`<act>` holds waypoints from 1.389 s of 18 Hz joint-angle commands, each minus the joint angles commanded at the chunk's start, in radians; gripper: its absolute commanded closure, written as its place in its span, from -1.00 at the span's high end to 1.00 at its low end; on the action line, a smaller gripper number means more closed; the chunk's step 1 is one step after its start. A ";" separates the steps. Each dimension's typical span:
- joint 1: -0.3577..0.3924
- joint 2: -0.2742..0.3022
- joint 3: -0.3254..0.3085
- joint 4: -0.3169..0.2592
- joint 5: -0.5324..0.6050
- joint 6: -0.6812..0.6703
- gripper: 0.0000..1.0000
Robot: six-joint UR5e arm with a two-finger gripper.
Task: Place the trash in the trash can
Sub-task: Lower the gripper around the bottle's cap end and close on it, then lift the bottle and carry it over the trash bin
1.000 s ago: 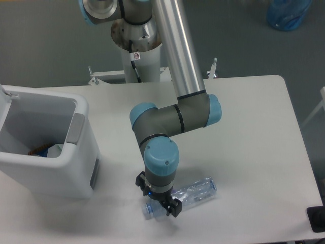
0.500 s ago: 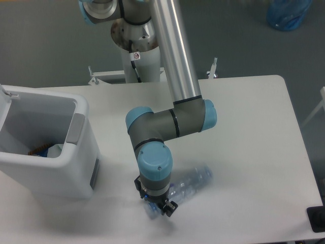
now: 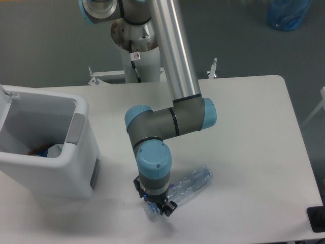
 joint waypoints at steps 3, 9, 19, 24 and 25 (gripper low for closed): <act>0.018 0.034 -0.002 -0.009 -0.032 0.000 -0.14; 0.054 0.104 -0.003 -0.011 -0.170 -0.005 -0.14; 0.135 0.222 0.072 -0.009 -0.544 -0.293 -0.14; 0.173 0.273 0.152 -0.005 -0.856 -0.504 -0.14; 0.176 0.281 0.161 -0.005 -0.897 -0.509 -0.14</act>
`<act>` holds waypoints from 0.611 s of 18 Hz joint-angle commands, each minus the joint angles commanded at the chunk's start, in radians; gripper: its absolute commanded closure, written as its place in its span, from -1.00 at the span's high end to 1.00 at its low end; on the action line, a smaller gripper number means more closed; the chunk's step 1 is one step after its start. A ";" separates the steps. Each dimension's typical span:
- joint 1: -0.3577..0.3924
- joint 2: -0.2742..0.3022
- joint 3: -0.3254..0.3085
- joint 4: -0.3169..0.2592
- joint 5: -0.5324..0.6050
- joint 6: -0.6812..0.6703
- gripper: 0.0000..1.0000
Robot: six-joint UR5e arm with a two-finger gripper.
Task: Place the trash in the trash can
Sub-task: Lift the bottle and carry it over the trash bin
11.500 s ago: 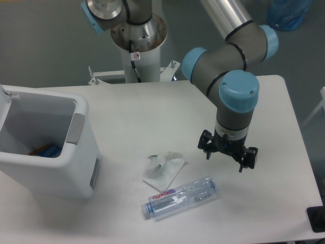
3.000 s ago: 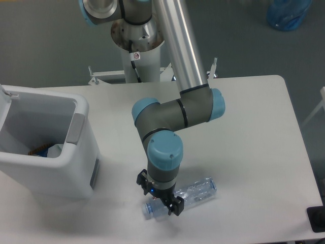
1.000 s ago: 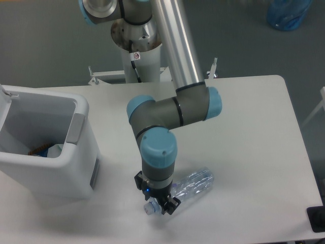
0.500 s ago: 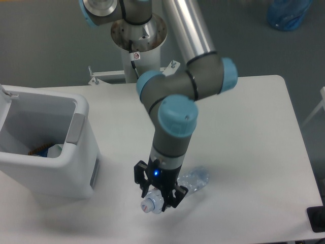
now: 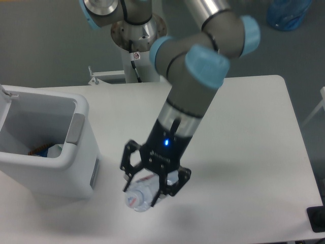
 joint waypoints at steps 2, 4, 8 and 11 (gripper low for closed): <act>0.000 0.026 0.005 0.002 -0.045 -0.003 -0.14; -0.008 0.051 0.005 0.002 -0.069 -0.003 -0.14; -0.032 0.116 -0.004 0.002 -0.118 -0.046 -0.11; -0.073 0.158 -0.015 0.002 -0.132 -0.072 -0.10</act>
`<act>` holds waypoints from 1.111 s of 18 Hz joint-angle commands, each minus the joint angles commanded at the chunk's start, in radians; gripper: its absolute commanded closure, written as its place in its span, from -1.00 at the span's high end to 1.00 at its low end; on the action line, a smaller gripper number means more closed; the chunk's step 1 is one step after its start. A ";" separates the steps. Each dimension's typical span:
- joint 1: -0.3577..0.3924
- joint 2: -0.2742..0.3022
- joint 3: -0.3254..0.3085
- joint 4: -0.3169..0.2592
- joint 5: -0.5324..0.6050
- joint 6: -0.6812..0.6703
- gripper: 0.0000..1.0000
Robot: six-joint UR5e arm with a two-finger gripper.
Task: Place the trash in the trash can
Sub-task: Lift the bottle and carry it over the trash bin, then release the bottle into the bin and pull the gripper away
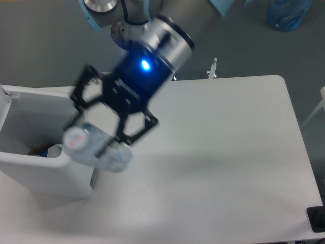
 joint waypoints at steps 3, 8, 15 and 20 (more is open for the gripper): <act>-0.038 0.043 -0.031 0.002 0.002 -0.019 -0.10; -0.104 0.071 -0.109 0.012 0.008 -0.006 -0.10; -0.144 0.094 -0.196 0.015 0.009 0.061 0.12; -0.146 0.092 -0.206 0.015 0.011 0.067 0.78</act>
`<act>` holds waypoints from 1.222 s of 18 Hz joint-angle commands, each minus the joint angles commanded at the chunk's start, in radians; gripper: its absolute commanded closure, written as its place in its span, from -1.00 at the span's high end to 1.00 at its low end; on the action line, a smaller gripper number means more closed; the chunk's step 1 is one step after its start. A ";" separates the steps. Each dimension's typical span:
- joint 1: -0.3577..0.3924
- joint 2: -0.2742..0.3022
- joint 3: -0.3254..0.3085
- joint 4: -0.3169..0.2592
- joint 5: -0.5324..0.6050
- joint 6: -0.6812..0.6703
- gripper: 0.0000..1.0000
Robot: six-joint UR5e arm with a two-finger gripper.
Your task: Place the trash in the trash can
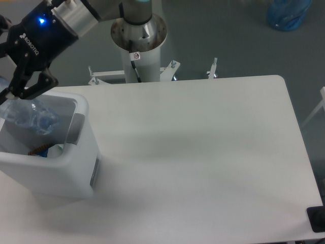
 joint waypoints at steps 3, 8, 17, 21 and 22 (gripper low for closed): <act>0.000 0.000 -0.005 -0.002 0.000 0.000 0.93; 0.009 -0.024 0.017 -0.003 0.008 0.003 0.96; 0.218 -0.208 0.075 0.009 0.008 0.066 1.00; 0.319 -0.264 0.074 0.009 0.008 0.169 1.00; 0.339 -0.281 0.071 0.009 0.008 0.184 1.00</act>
